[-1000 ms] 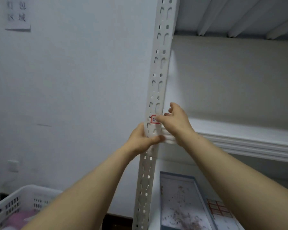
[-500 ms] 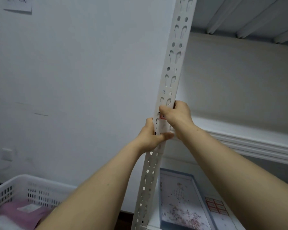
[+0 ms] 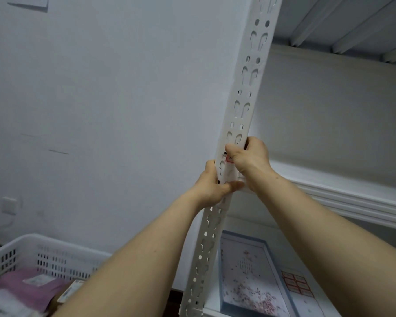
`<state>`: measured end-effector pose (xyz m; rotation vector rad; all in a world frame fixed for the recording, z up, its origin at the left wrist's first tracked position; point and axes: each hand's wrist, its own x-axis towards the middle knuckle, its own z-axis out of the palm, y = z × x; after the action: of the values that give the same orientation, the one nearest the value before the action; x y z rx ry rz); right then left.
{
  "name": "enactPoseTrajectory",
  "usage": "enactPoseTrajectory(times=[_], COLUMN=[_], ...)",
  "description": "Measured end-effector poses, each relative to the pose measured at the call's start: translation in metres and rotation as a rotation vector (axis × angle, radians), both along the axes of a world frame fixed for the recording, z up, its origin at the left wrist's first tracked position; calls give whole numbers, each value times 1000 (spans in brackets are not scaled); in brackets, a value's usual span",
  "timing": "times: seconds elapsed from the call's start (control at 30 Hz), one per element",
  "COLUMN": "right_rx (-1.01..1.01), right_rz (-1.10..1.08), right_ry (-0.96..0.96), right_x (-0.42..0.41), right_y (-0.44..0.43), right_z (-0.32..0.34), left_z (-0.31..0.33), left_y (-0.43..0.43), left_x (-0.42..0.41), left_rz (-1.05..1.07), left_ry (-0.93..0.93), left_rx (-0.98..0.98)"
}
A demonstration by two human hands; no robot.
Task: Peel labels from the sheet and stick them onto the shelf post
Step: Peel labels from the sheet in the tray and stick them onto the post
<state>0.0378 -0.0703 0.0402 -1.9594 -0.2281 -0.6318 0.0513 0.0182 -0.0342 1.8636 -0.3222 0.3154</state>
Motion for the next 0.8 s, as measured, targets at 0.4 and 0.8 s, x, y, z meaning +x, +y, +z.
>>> enactPoseTrajectory(times=[0.4,0.8], right_rx=[-3,-17], right_rz=[31,49], right_ry=[-5,-21], right_x=[-1,-2], right_y=[-4,-3], right_z=[0,-3], left_z=[2,4], left_y=[0,1], left_x=[-4,-8], left_rz=[-9,-27], left_ry=[5,-7], left_rx=[-13,-9])
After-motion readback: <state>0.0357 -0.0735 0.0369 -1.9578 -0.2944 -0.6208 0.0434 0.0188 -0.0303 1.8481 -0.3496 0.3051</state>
